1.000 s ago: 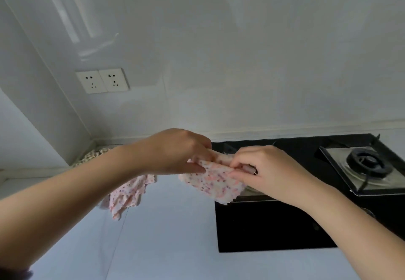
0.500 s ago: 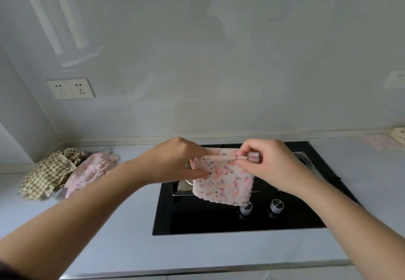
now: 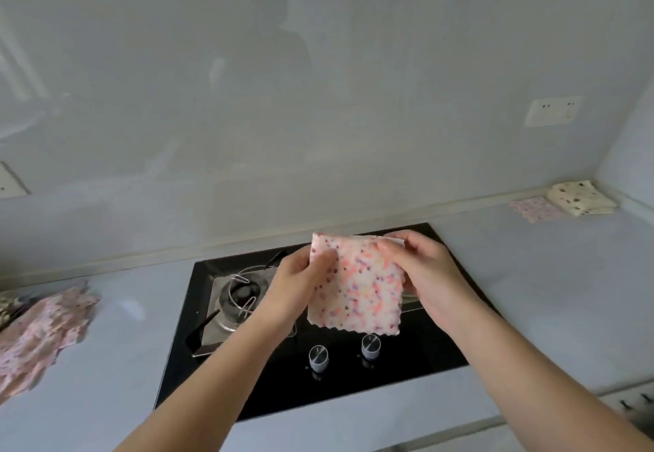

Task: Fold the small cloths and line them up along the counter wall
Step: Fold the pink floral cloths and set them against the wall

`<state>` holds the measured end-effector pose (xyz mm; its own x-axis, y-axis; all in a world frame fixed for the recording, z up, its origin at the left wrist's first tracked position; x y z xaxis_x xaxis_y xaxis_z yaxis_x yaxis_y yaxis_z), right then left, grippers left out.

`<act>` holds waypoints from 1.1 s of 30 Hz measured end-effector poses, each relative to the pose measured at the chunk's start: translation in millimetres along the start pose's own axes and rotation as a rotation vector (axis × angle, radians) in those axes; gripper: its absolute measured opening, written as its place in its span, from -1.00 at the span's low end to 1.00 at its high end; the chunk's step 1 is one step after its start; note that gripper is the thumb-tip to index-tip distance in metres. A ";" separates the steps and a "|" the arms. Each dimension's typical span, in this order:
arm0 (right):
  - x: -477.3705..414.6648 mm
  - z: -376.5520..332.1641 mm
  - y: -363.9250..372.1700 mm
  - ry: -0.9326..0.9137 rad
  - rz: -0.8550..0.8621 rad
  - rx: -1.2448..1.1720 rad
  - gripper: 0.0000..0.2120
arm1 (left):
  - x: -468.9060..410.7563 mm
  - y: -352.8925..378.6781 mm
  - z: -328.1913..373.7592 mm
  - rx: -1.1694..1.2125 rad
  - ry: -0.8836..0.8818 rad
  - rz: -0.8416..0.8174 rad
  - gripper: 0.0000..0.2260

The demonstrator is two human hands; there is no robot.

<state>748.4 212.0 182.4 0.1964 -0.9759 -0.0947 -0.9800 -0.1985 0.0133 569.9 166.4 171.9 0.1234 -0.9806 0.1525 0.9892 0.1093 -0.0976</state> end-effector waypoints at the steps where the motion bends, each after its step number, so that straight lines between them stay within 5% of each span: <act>1: -8.2 5.5 -12.1 0.012 0.036 -0.009 -0.96 | -12.4 12.2 -3.5 0.008 -0.007 0.057 -0.65; 6: -53.5 30.2 -68.8 0.201 0.004 -0.188 -0.79 | -72.8 74.4 -3.2 -0.025 0.082 0.216 -0.57; 10: -88.9 46.7 -118.6 0.230 -0.040 -0.003 -0.73 | -122.9 126.3 6.6 0.013 0.105 0.195 -0.61; 14: -120.9 46.9 -173.1 0.168 0.049 0.118 -0.86 | -173.9 172.4 13.5 0.004 0.083 0.226 -0.59; 21: -152.3 71.1 -272.5 0.193 0.393 0.105 -0.48 | -236.9 279.3 4.7 0.051 -0.180 -0.033 -0.66; 24: -168.5 90.2 -316.8 0.312 0.447 0.035 -0.58 | -263.2 324.6 -3.7 -0.087 -0.230 -0.102 -0.77; 29: -195.9 139.7 -377.7 0.470 0.279 -0.098 -0.69 | -317.9 391.3 -17.4 -0.214 -0.199 0.008 -0.71; 33: -235.8 177.1 -447.5 0.439 0.377 0.070 -0.72 | -351.8 454.0 -39.2 -0.200 -0.241 0.114 -0.73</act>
<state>1135.0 546.9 22.4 -0.1860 -0.9271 0.3253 -0.9817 0.1615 -0.1011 972.5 554.5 35.3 0.2707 -0.8948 0.3551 0.9358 0.1581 -0.3152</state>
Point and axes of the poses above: each hand's wrist, its own x-axis away from the middle knuckle, its own y-axis out of the palm, z = x × y, the point moved 6 cm from there along -x, towards the middle knuckle, and after that the axes turned 6 degrees about -y, right-handed, at the moved point
